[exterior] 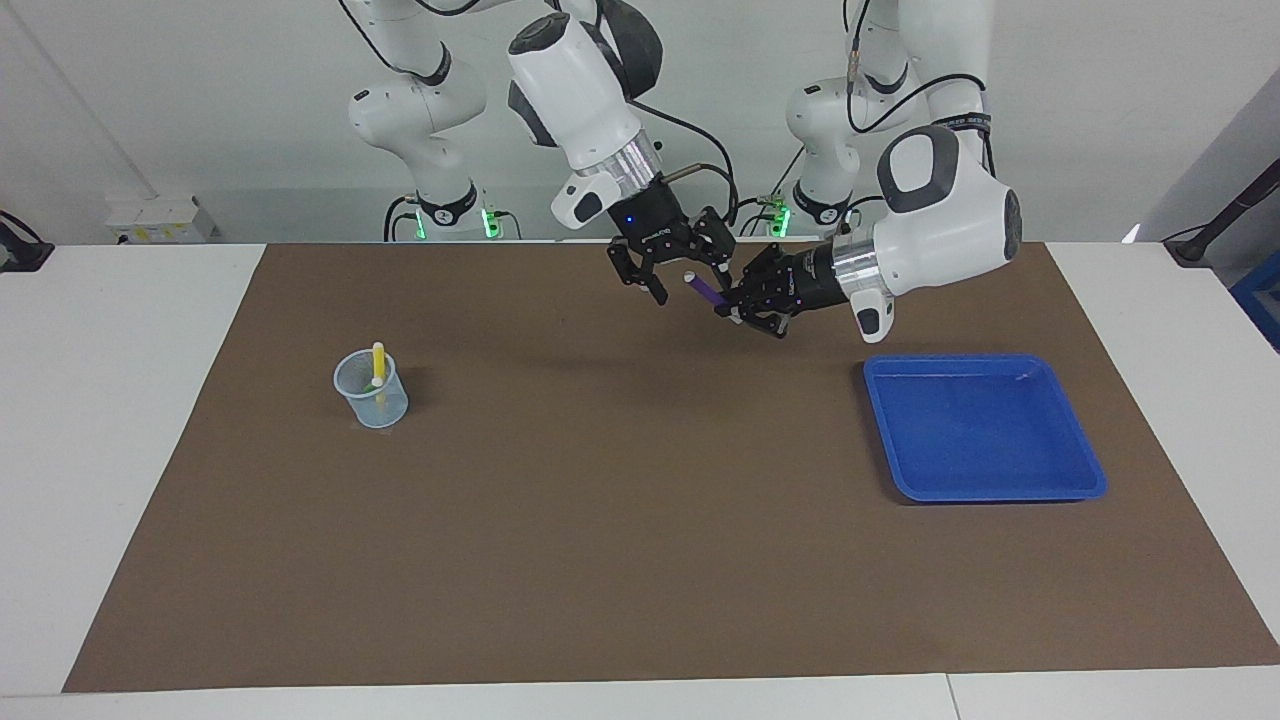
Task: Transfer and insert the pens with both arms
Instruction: 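Lift the purple pen toward the right gripper while the right gripper approaches, then grasp the purple pen with the right gripper beside the left gripper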
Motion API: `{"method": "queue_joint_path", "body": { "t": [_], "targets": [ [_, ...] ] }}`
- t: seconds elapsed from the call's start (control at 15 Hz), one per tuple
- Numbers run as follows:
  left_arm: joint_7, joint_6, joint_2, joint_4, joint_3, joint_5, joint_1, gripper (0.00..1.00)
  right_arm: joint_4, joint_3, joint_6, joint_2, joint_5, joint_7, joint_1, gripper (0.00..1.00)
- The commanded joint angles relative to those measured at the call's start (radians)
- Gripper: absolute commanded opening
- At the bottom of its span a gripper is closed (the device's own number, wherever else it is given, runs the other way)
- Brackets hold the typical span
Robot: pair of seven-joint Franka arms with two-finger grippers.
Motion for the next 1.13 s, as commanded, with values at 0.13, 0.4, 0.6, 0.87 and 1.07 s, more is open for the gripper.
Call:
{"method": "queue_joint_path", "body": {
  "t": [0.13, 0.4, 0.6, 0.87, 1.07],
  "targets": [
    [0.008, 0.023, -0.044, -0.046, 0.015, -0.039, -0.007, 0.0, 0.006, 0.0, -0.056, -0.006, -0.014, 0.011, 0.001, 0.99],
    [0.008, 0.023, -0.044, -0.048, 0.015, -0.042, -0.005, 0.0, 0.006, 0.0, -0.059, -0.007, -0.014, 0.013, 0.001, 0.92],
    [0.008, 0.023, -0.044, -0.049, 0.015, -0.043, -0.007, 0.0, 0.006, 0.0, -0.07, -0.009, -0.014, 0.012, 0.003, 0.9],
    [0.008, 0.023, -0.044, -0.05, 0.015, -0.054, -0.004, 0.0, 0.006, 0.008, -0.076, -0.01, -0.014, 0.013, 0.003, 0.85],
    [0.008, 0.023, -0.049, -0.051, 0.015, -0.058, -0.002, 0.0, 0.006, 0.008, -0.084, -0.01, -0.014, 0.011, 0.001, 0.83]
  ]
}}
